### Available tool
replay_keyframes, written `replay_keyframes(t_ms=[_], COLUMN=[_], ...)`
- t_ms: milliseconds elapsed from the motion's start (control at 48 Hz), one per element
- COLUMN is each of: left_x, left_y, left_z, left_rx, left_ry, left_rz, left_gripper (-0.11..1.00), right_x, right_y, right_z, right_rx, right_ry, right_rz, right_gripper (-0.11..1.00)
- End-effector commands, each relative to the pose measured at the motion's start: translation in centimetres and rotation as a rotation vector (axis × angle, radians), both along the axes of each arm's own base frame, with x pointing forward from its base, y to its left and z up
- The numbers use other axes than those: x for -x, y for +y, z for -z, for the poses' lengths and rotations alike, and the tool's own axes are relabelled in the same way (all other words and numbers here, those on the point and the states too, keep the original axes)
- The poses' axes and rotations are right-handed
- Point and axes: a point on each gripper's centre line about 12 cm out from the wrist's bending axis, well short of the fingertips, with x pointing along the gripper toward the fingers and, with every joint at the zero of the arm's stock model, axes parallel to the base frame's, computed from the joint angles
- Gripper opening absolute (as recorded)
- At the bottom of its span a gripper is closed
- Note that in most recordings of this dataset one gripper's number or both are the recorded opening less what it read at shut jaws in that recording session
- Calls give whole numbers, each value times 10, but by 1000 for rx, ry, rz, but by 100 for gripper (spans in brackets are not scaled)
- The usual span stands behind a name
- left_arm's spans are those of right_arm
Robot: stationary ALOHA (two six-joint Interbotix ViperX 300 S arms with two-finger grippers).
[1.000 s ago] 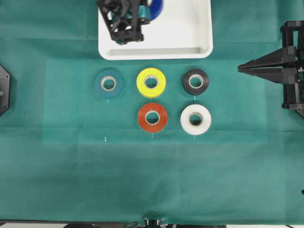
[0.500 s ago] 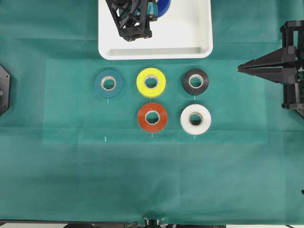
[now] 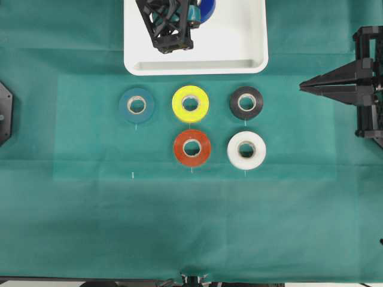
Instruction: Place the tape from the fixed location into the white case.
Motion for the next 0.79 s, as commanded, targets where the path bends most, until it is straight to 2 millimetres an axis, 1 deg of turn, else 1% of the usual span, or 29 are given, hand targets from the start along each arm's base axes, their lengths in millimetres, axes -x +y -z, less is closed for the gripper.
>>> replay_keyframes(t_ms=[0,125,208,375,438,500,667,771], left_x=[1,-2,-2,-1,-2,-4,-8,-9], left_y=[3,7,10,18,22,25,34,41], left_z=[-7,8,23,62,79,90,108,120], left_rx=[-11,-8,-2,11,14,14,3,5], left_ry=[-26,-11,9,57,66,63,23,31], left_rz=[-5,-11,-17,-32,-40,-45,-61,-74], left_gripper=[25,25,25,25,25,25,25,25], right_x=[-3,-3,-3,-3,-3,-3,-4,-4], right_y=[0,0,0,0,0,0,0,0], right_z=[-11,-11,-11,-11,-11,-10,-10,-10], right_rx=[0,-1,-3,-5,-5,-5,-5,-5], right_ry=[-28,-28,-26,-26,-26,-25,-21,-21], right_rz=[0,0,2,2,2,0,2,0], right_gripper=[0,0,0,0,0,0,0,0])
